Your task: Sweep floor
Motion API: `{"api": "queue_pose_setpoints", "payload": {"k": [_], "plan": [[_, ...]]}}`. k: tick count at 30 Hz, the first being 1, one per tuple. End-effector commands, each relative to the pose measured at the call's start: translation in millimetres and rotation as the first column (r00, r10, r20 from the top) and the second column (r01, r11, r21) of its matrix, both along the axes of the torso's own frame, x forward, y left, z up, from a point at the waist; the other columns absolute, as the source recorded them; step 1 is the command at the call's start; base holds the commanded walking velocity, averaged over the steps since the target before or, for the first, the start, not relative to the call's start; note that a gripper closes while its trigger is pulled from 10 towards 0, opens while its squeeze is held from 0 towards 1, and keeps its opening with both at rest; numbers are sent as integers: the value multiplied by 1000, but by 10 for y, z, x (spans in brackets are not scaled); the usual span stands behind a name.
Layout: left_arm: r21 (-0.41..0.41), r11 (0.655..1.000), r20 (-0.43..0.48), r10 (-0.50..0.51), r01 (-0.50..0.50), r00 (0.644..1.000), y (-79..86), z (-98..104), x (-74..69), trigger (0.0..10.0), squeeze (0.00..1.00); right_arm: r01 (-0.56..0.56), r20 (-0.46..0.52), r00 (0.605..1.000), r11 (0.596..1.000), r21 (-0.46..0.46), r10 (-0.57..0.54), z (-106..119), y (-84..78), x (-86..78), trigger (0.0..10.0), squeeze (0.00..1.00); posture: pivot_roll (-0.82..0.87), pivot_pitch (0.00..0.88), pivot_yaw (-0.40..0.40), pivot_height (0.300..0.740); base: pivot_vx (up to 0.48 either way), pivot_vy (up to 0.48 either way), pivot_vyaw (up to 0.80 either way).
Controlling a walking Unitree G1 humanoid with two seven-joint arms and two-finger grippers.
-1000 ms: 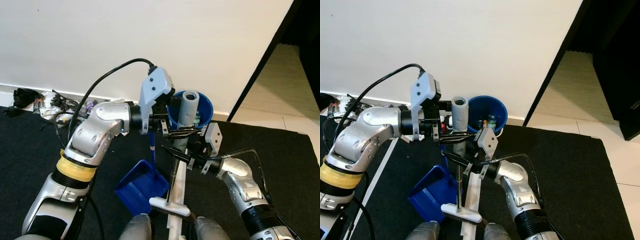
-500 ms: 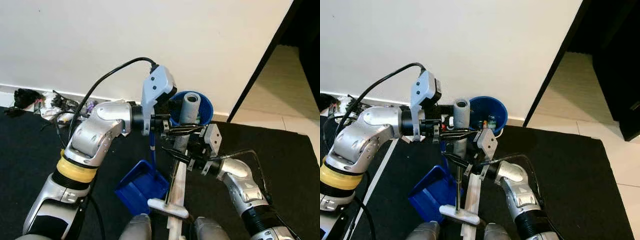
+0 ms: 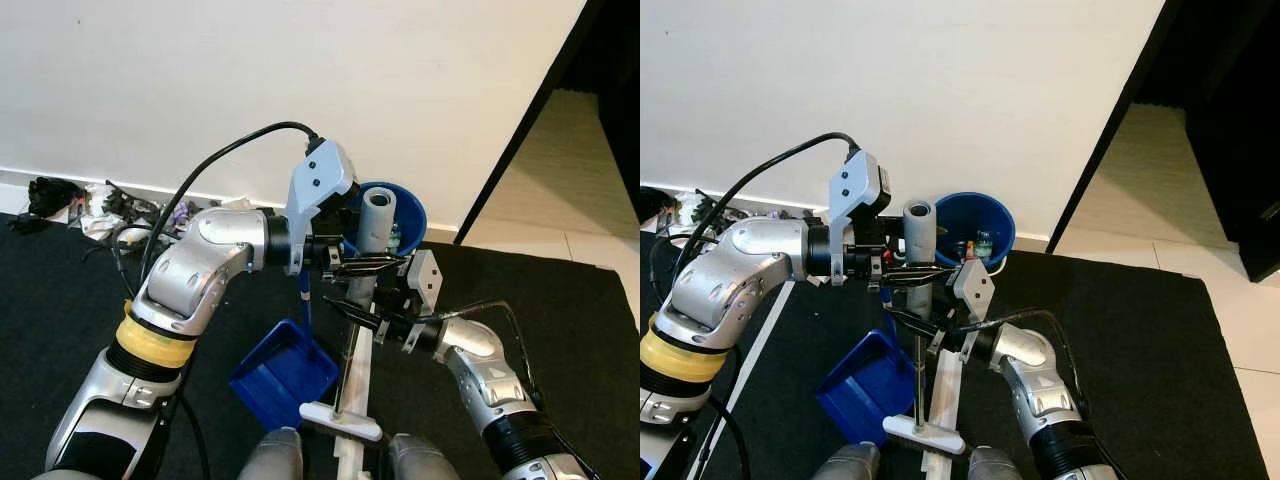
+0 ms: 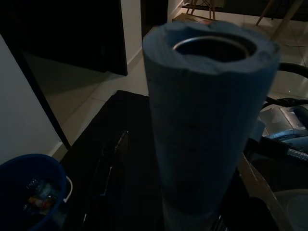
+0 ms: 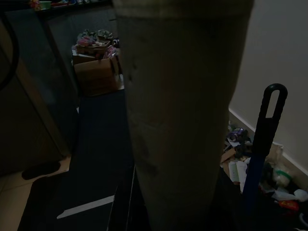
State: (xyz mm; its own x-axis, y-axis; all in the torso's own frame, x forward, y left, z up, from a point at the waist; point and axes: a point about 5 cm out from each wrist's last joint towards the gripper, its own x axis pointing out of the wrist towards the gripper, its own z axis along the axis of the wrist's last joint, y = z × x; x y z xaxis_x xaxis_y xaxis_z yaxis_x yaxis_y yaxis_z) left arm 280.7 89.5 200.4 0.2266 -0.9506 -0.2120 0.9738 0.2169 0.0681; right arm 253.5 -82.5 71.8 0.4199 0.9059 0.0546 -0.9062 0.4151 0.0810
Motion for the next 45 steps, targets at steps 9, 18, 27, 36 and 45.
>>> {"api": "queue_pose_setpoints", "payload": {"k": [9, 18, 27, 36, 45], "plan": [[-52, 992, 30, 118, -117, 993, 49, 84, 122, 0, 0, 0, 13, 1000, 1000, 9, 0, 24, 10, 10, 0, 0, 137, 0, -22, 740, 0, 0, 0], [-73, 987, 20, 146, -144, 989, 62, 109, 149, 0, 0, 6, 10, 1000, 1000, 8, -6, 14, 7, 6, 0, 0, 138, 0, -20, 740, 0, 0, 0], [-106, 971, 25, 217, -213, 976, 106, 148, 224, 0, 0, 49, 10, 999, 999, -6, -49, 5, -13, 39, 0, 1000, 137, 0, -21, 740, 0, 0, 0], [-103, 954, 40, 288, -282, 957, 223, 158, 283, 0, 0, 109, 13, 994, 994, -5, -108, 7, -52, 92, 10000, 1000, 138, 0, -25, 740, 0, 0, 0], [26, 965, 27, 262, -262, 965, 358, -18, 205, 0, 0, 205, -2, 979, 978, -46, -205, -53, -124, 155, 10000, 1000, 147, 0, -30, 740, 0, 0, 0]]}}
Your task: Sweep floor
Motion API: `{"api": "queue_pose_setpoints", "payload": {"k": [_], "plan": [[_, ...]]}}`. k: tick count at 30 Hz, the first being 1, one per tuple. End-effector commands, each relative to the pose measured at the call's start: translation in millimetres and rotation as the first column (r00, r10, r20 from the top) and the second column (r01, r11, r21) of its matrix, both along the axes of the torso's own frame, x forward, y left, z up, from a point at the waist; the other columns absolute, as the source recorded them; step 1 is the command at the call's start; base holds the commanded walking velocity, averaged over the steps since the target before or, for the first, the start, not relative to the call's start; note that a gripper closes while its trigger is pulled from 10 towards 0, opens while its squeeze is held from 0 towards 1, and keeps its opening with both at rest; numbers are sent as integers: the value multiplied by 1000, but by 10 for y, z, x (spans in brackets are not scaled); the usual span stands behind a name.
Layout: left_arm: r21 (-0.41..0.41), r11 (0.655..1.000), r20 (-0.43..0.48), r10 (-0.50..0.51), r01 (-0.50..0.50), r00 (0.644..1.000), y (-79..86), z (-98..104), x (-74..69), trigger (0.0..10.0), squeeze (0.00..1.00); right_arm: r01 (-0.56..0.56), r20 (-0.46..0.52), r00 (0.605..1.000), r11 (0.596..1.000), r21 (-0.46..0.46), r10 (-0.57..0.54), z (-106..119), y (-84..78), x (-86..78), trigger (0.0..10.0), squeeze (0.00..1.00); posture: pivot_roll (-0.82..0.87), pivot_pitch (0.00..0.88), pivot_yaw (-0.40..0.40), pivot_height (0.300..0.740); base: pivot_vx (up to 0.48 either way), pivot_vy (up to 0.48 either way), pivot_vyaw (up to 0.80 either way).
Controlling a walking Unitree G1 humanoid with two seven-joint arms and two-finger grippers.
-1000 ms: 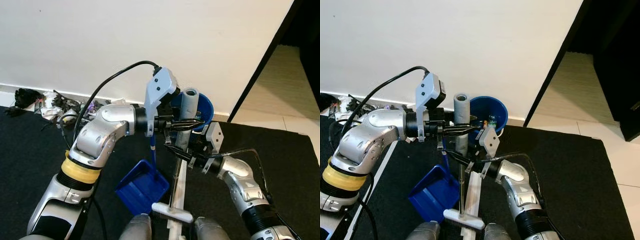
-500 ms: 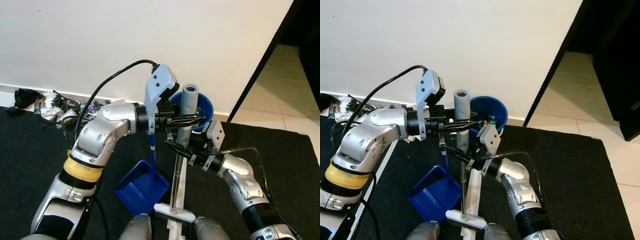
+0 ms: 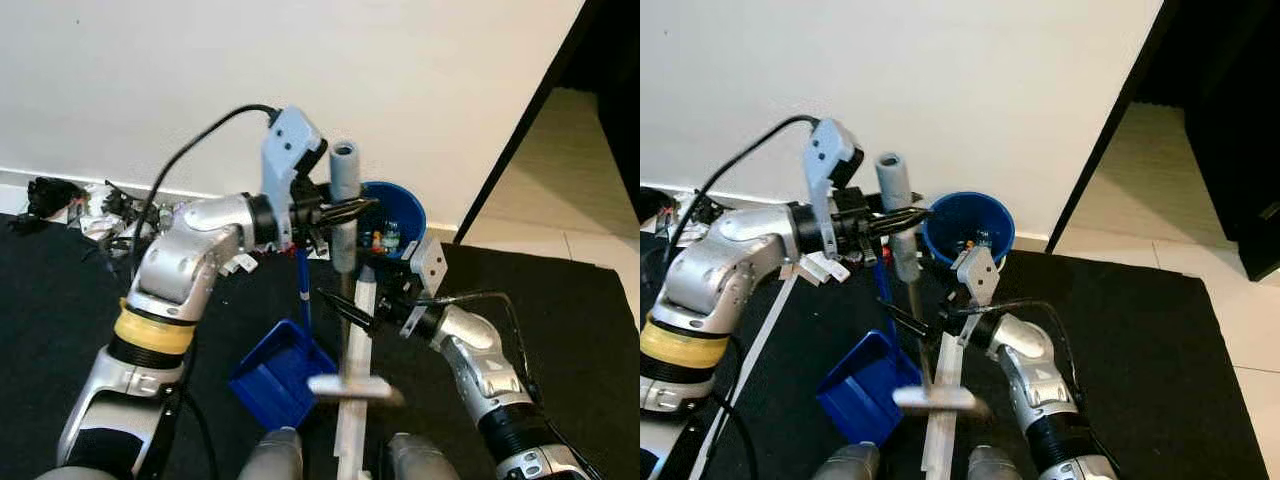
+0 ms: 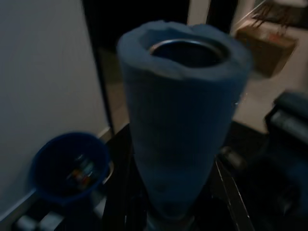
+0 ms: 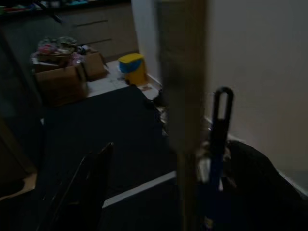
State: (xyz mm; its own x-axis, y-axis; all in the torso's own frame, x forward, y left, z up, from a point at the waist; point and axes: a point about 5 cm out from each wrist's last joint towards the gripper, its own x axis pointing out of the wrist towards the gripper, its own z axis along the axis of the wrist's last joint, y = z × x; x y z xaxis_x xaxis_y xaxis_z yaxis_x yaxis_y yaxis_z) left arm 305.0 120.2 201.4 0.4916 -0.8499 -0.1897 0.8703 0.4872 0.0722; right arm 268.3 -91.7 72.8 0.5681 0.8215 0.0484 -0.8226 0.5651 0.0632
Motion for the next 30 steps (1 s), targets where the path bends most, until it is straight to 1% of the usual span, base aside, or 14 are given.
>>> {"api": "queue_pose_setpoints", "payload": {"k": [1, 6, 12, 13, 14, 16, 19, 21, 22, 24, 25, 26, 28, 30], "plan": [[106, 994, -18, -36, 37, 999, 108, -107, -74, 0, 0, 80, -43, 996, 995, -56, -82, -107, -88, 34, 10000, 0, 150, 0, -28, 740, 0, 0, 0], [206, 974, -120, -73, 96, 990, 278, -269, -236, 0, 0, 224, -115, 965, 968, -111, -236, -221, -408, 107, 10000, 0, 160, 0, -35, 740, 0, 0, 0], [222, 969, -149, -76, 108, 986, 320, -293, -281, 0, 0, 259, -139, 951, 958, -126, -276, -242, -523, 128, 10000, 0, 159, 0, -36, 740, 0, 0, 0], [284, 957, -152, -18, 61, 988, 443, -364, -293, 0, 0, 322, -133, 928, 929, -181, -348, -269, -720, 164, 10000, 0, 158, 0, -40, 740, 0, 0, 0], [284, 957, -152, -18, 61, 988, 443, -364, -293, 0, 0, 322, -133, 928, 929, -181, -348, -269, -720, 164, 10000, 0, 158, 0, -40, 740, 0, 0, 0], [337, 941, -116, 75, -32, 990, 572, -426, -247, 0, 0, 383, -108, 905, 898, -218, -412, -280, -847, 191, 10000, 0, 155, 0, -44, 740, 0, 0, 0], [355, 929, -83, 147, -108, 986, 646, -450, -200, 0, 0, 415, -97, 891, 881, -226, -444, -292, -875, 200, 10000, 0, 155, 0, -44, 740, 0, 0, 0], [405, 865, -43, 343, -297, 939, 862, -566, -131, 0, 0, 478, -104, 854, 847, -230, -510, -358, -886, 184, 10000, 0, 154, 0, -49, 740, 0, 0, 0], [405, 865, -43, 343, -297, 939, 862, -566, -131, 0, 0, 478, -104, 854, 847, -230, -510, -358, -886, 184, 10000, 0, 154, 0, -49, 740, 0, 0, 0], [493, 755, -24, 508, -432, 861, 1107, -734, -150, 0, 0, 517, -135, 822, 825, -231, -553, -444, -866, 140, 10000, 0, 155, 0, -54, 740, 0, 0, 0], [493, 755, -24, 508, -432, 861, 1107, -734, -150, 0, 0, 517, -135, 822, 825, -231, -553, -444, -866, 140, 10000, 0, 155, 0, -54, 740, 0, 0, 0], [534, 678, -18, 607, -505, 795, 1270, -835, -194, 0, 0, 527, -161, 809, 818, -231, -566, -503, -839, 101, 10000, 0, 155, 0, -57, 740, 0, 0, 0], [539, 665, -19, 623, -517, 782, 1297, -850, -203, 0, 0, 528, -165, 807, 817, -231, -567, -513, -833, 94, 10000, 0, 155, 0, -57, 740, 0, 0, 0], [577, 584, 13, 693, -572, 720, 1428, -893, -250, 0, 0, 533, -183, 796, 811, -242, -577, -561, -811, 76, 10000, 0, 158, 0, -63, 740, 0, 0, 0]]}}
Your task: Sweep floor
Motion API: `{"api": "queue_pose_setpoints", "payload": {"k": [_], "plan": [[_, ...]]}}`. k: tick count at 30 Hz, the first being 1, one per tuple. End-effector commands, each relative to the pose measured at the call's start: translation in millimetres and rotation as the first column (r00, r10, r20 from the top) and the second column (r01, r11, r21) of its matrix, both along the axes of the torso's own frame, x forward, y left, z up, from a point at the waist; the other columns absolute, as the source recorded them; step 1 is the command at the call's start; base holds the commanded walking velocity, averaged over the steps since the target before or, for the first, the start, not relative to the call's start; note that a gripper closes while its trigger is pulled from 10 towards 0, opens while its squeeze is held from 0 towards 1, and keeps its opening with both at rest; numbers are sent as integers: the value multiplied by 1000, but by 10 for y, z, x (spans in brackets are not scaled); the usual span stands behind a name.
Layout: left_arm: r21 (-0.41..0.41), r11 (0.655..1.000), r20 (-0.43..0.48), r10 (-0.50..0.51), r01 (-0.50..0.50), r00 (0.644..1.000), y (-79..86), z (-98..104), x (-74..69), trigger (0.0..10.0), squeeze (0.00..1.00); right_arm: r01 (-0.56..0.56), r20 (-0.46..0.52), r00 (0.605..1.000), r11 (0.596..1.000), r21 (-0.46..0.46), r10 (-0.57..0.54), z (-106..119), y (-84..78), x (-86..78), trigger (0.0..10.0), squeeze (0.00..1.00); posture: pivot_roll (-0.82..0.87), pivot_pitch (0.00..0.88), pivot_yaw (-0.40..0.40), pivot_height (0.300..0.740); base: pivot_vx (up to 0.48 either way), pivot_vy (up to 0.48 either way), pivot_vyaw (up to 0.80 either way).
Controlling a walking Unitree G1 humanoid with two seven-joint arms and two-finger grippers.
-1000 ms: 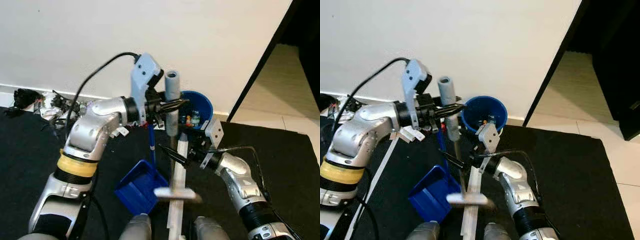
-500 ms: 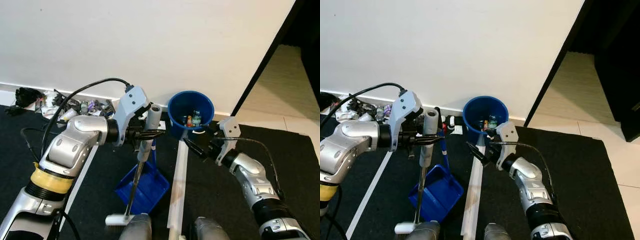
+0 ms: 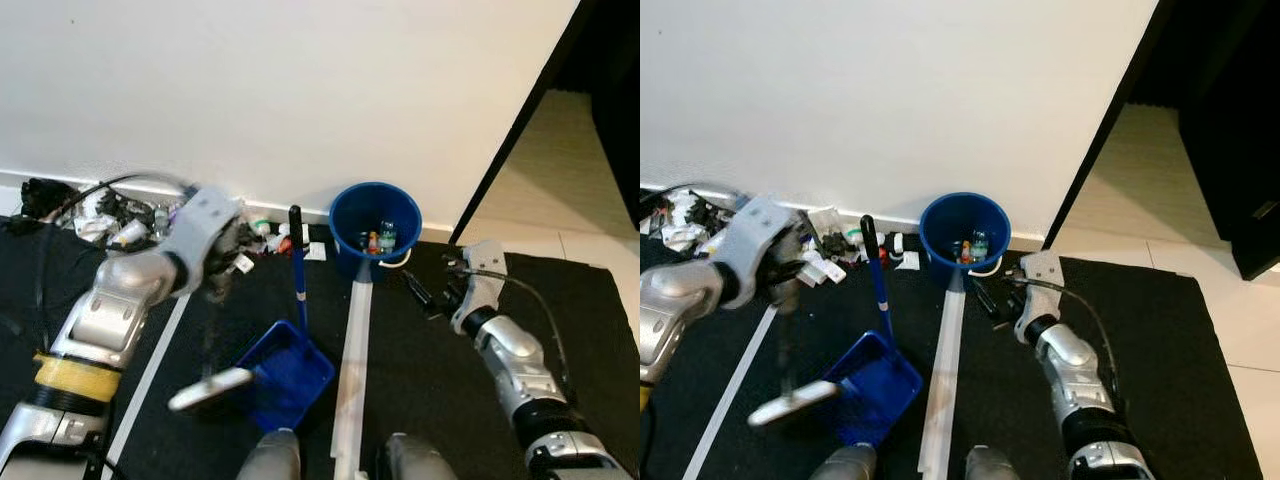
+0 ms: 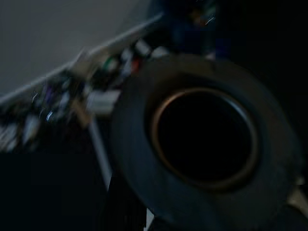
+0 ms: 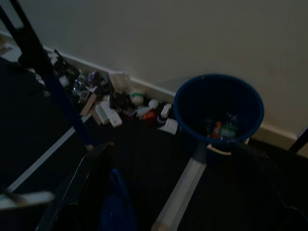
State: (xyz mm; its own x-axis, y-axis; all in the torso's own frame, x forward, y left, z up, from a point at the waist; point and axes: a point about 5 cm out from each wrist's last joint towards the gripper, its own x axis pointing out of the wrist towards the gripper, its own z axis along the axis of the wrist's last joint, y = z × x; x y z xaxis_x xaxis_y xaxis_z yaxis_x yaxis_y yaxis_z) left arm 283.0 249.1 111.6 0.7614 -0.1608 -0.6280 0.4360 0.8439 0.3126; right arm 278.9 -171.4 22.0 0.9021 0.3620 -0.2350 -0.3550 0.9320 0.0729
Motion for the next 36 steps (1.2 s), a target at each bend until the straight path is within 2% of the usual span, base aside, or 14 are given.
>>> {"api": "queue_pose_setpoints", "payload": {"k": [1, 5, 8, 9, 11, 12, 13, 14, 16, 17, 18, 19, 20, 36], "plan": [[48, 996, -5, 72, -72, 997, 139, 5, -29, 0, 0, 20, -21, 1000, 1000, -7, -20, -53, -14, -30, 10000, 0, 158, 0, -63, 740, 0, 0, 0], [106, 975, 51, 190, -195, 980, 286, -19, -30, 0, 0, 49, -27, 998, 998, -26, -49, -82, -10, -18, 10000, 0, 154, 0, -60, 740, 0, 0, 0], [76, 932, 202, 334, -355, 921, 417, -62, 31, 0, 0, 97, -18, 995, 995, -27, -97, -82, -6, 15, 10000, 0, 149, 0, -59, 740, 0, 0, 0], [-8, 893, 278, 434, -450, 857, 471, -122, 56, 0, 0, 122, -12, 992, 992, -17, -122, -86, 15, 26, 10000, 0, 149, 0, -63, 740, 0, 0, 0], [-8, 893, 278, 434, -450, 857, 471, -122, 56, 0, 0, 122, -12, 992, 992, -17, -122, -86, 15, 26, 10000, 0, 149, 0, -63, 740, 0, 0, 0], [-176, 798, 341, 599, -576, 725, 520, -245, 52, 1059, 0, 144, -8, 990, 990, -6, -144, -104, 69, 24, 10000, 0, 145, 0, -65, 740, 0, 0, 0], [-176, 798, 341, 599, -576, 725, 520, -245, 52, 1059, 0, 144, -8, 990, 990, -6, -144, -104, 69, 24, 10000, 0, 145, 0, -65, 740, 0, 0, 0], [-228, 769, 361, 636, -597, 681, 511, -293, 42, 3647, 0, 142, -7, 990, 990, -2, -142, -119, 116, 10, 10000, 0, 143, 0, -66, 740, 0, 0, 0], [-251, 755, 375, 653, -606, 659, 501, -316, 34, 3647, 0, 139, -7, 990, 990, 0, -139, -128, 146, 1, 10000, 0, 142, 0, -66, 740, 0, 0, 0], [-272, 742, 396, 667, -613, 632, 492, -323, 32, 4784, 0, 134, -7, 991, 991, 5, -134, -138, 179, -11, 10000, 0, 137, 0, -68, 740, 0, 0, 0], [-285, 733, 409, 676, -618, 613, 487, -327, 32, 7529, 0, 133, -7, 991, 991, 7, -133, -146, 198, -16, 10000, 0, 137, 0, -68, 740, 0, 0, 0], [-319, 723, 409, 688, -612, 599, 470, -334, 42, 7529, 0, 127, -12, 992, 992, 7, -126, -164, 225, -33, 10000, 0, 133, 0, -68, 740, 0, 0, 0], [-336, 720, 414, 692, -608, 591, 441, -361, 54, 10000, 0, 120, -18, 993, 993, 5, -120, -187, 250, -53, 10000, 0, 131, 0, -69, 740, 0, 0, 0], [-165, 788, 379, 605, -593, 700, 225, -841, -70, 10000, 0, 99, -48, 994, 995, -29, -100, -309, 276, -170, 10000, 0, 116, 0, -70, 740, 0, 0, 0]]}}
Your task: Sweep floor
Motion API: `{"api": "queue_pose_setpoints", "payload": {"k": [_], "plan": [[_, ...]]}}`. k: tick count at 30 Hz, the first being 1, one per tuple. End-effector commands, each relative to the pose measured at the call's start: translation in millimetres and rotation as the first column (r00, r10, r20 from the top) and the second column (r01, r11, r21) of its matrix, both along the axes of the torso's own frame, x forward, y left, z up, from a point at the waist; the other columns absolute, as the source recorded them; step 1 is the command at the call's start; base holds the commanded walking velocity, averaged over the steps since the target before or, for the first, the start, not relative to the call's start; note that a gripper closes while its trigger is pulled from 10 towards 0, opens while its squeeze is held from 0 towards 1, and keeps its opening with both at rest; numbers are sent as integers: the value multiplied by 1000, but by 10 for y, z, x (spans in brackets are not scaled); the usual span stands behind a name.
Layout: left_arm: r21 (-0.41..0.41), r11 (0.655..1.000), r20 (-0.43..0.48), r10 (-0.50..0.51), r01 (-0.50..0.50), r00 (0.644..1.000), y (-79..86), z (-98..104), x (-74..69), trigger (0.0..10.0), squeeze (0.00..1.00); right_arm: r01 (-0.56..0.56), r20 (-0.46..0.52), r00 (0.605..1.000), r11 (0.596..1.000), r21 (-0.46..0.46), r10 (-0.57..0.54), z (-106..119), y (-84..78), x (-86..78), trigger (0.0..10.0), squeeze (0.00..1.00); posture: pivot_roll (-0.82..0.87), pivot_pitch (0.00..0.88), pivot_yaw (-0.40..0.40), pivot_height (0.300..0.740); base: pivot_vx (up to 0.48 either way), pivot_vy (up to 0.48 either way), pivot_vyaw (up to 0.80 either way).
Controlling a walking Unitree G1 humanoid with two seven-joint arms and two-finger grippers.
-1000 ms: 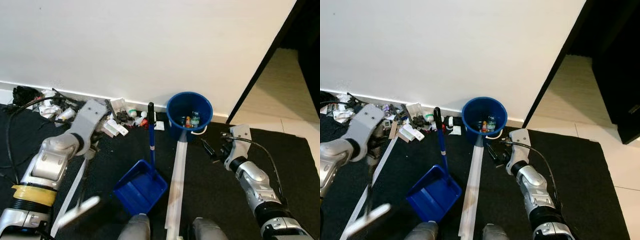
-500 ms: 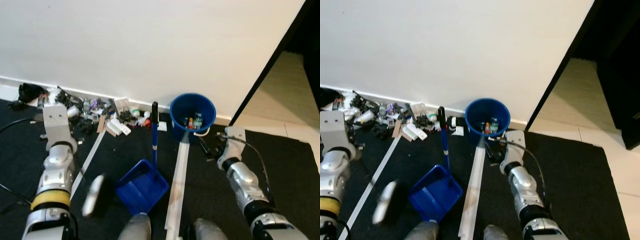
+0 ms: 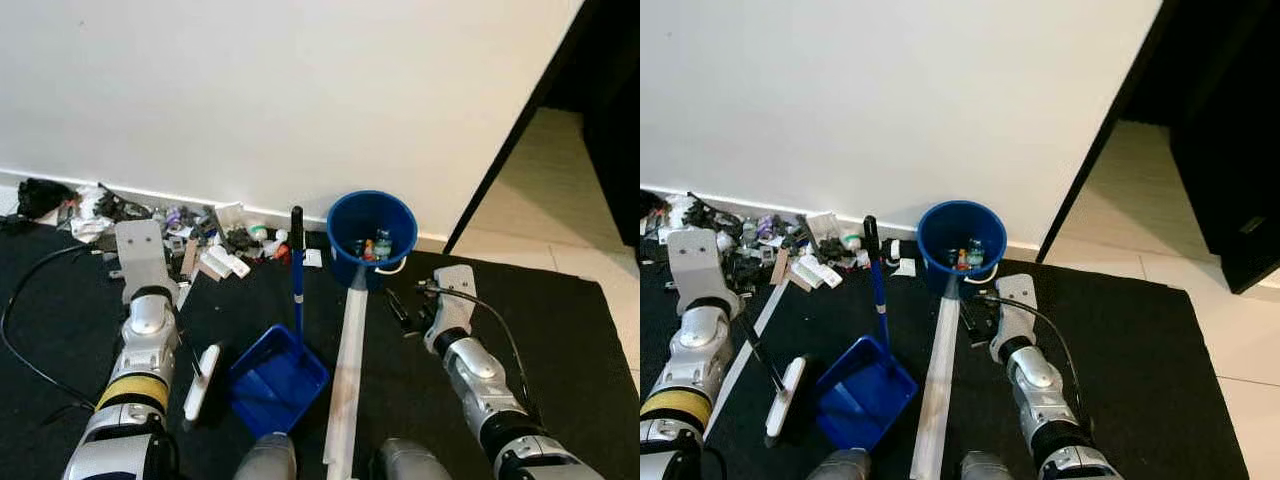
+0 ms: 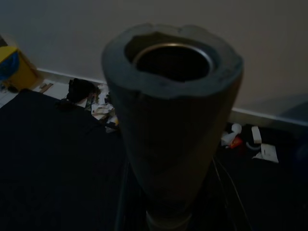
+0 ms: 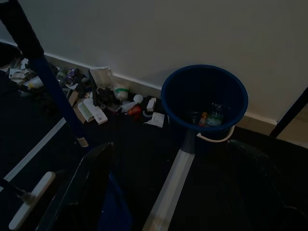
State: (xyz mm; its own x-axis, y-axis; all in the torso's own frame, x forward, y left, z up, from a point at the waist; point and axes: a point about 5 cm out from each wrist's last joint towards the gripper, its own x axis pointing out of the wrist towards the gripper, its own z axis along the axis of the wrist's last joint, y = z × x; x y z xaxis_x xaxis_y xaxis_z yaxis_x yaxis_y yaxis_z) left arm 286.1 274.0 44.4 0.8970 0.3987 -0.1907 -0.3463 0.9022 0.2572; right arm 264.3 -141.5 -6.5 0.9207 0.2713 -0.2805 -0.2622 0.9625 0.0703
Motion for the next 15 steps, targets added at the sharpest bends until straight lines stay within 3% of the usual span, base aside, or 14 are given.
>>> {"api": "queue_pose_setpoints", "payload": {"k": [1, 5, 6, 8, 15], "plan": [[53, 999, -121, 8, -2, 993, 6, -213, -147, 10000, 0, 3, -6, 1000, 1000, -10, -3, -26, -25, -26, 10000, 0, 116, 0, -70, 740, 0, 0, 0], [141, 990, -256, 38, -1, 966, 150, -351, -301, 10000, 0, -6, -7, 1000, 1000, -12, 6, -29, -22, -28, 10000, 0, 119, 0, -71, 740, 0, 0, 0], [141, 990, -256, 38, -1, 966, 150, -351, -301, 10000, 0, -6, -7, 1000, 1000, -12, 6, -29, -22, -28, 10000, 0, 119, 0, -71, 740, 0, 0, 0], [227, 972, -367, 35, 53, 929, 261, -433, -430, 10000, 0, -17, -8, 1000, 1000, -11, 17, -30, -13, -29, 10000, 0, 120, 0, -70, 740, 0, 0, 0], [280, 957, -463, 68, 73, 884, 398, -496, -563, 10000, 0, -28, -9, 1000, 1000, -11, 28, -32, -1, -31, 10000, 0, 127, 0, -71, 740, 0, 0, 0]]}}
